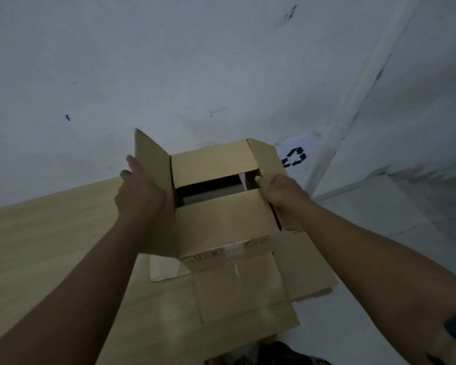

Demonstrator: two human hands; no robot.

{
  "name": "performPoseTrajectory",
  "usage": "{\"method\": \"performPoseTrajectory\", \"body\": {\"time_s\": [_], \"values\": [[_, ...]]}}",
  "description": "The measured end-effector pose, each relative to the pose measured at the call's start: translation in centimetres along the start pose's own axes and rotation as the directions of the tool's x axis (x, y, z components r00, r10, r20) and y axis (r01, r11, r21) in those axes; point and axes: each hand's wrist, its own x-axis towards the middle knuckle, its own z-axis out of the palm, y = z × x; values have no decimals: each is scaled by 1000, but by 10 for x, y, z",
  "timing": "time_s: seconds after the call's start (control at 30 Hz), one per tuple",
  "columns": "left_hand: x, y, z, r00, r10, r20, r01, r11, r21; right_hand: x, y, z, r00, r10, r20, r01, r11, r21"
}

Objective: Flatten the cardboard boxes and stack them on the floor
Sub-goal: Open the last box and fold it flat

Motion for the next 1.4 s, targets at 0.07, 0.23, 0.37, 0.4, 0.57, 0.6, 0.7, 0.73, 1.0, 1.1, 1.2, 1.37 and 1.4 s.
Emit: {"method": "performPoseTrajectory", "body": {"time_s": [0.07, 0.23, 0.37, 0.4, 0.57, 0.6, 0.7, 0.73, 1.0, 1.1, 1.2, 1.37, 1.4], "values": [[2, -17, 11, 994, 94, -56, -87, 989, 124, 3, 0, 8, 998, -25, 50, 22, 999, 48], [19, -48, 39, 1000, -13, 25, 7, 970, 242, 12, 6, 25, 999, -5, 34, -1, 982, 189], [23, -36, 77, 927, -167, 336, 205, 976, -80, 16, 11, 34, 999, -22, -33, 28, 980, 195], [22, -30, 85, 913, -164, 372, 239, 957, -163, 18, 12, 36, 999, -22, -45, 30, 982, 189], [16, -20, 105, 945, -140, 296, 228, 930, -288, 20, 15, 38, 996, -41, -81, 53, 989, 140], [16, -21, 105, 962, -119, 248, 178, 956, -234, 18, 14, 38, 993, -56, -107, 69, 990, 124], [20, -22, 97, 996, 69, 52, -65, 995, -81, 8, 10, 37, 891, -285, -352, 256, 958, -129], [23, -23, 96, 985, 172, -9, -173, 984, -40, 5, 7, 37, 815, -412, -409, 337, 909, -245], [65, -9, 99, 649, 760, 29, -758, 643, 106, -32, -38, 44, 773, -628, -89, 571, 750, -333], [80, -4, 84, 530, 848, -27, -844, 530, 74, -41, -53, 32, 809, -569, -148, 498, 797, -342], [94, 3, 64, 425, 900, -100, -898, 433, 76, -60, -65, 10, 818, -523, -242, 425, 831, -359], [113, 26, 30, 428, 868, -253, -873, 469, 135, -106, -84, -30, 936, -348, -61, 302, 879, -370], [115, 31, 26, 438, 856, -275, -865, 485, 129, -116, -85, -34, 956, -294, 2, 269, 871, -411]]}}
